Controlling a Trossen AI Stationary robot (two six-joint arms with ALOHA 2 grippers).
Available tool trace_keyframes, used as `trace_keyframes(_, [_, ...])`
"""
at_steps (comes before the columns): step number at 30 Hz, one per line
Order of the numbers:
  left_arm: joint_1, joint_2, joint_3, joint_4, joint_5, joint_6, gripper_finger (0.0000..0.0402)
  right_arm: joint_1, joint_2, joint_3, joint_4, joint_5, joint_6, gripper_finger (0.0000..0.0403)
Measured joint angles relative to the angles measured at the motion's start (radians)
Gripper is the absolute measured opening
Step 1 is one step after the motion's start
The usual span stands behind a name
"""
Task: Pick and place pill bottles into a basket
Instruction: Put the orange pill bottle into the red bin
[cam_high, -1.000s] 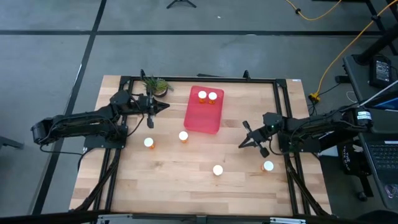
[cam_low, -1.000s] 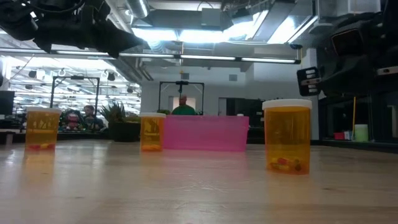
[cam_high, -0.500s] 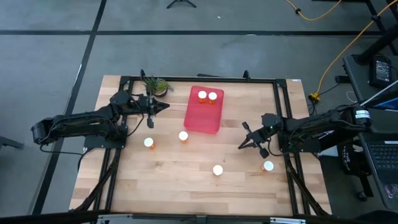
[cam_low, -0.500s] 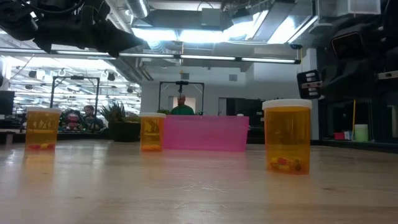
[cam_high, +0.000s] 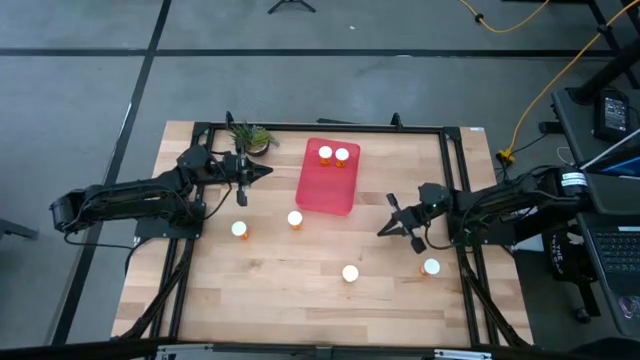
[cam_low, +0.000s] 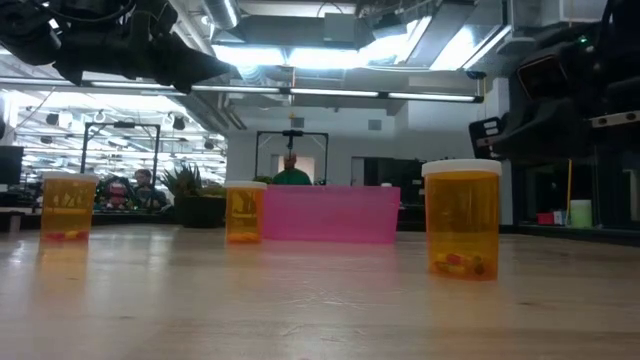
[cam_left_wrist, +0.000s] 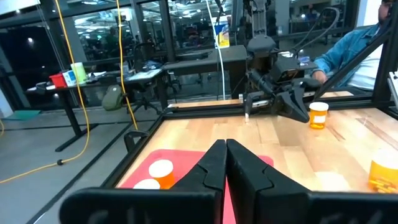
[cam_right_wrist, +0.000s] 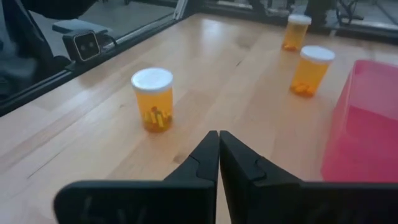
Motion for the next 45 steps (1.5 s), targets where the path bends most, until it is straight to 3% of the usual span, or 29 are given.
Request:
trace_keyframes(9, [0.000,0.000,0.000,-0.009,0.001,0.000,0.0003,0.000,0.007,0.000,0.016,-0.001,0.047,0.0037])
trace_keyframes(21, [0.000,0.000,0.000,-0.018,0.001,0.000,0.0005,0.031,0.007,0.000,0.025,0.003,0.077,0.0195])
trace_keyframes(27, [0.000,0.000,0.000,-0.018,0.001,0.000,0.0003,0.091,0.008,0.001,0.025,0.124,0.075,0.0247])
trace_keyframes(34, [0.000,0.000,0.000,-0.018,0.000,0.000,0.0006,0.188,0.045,0.076,-0.040,0.183,0.073,0.0249])
trace_keyframes(45, [0.000,0.000,0.000,-0.020,0.001,-0.001,0.0007,0.280,0.316,0.190,0.012,0.235,0.130,0.0246])
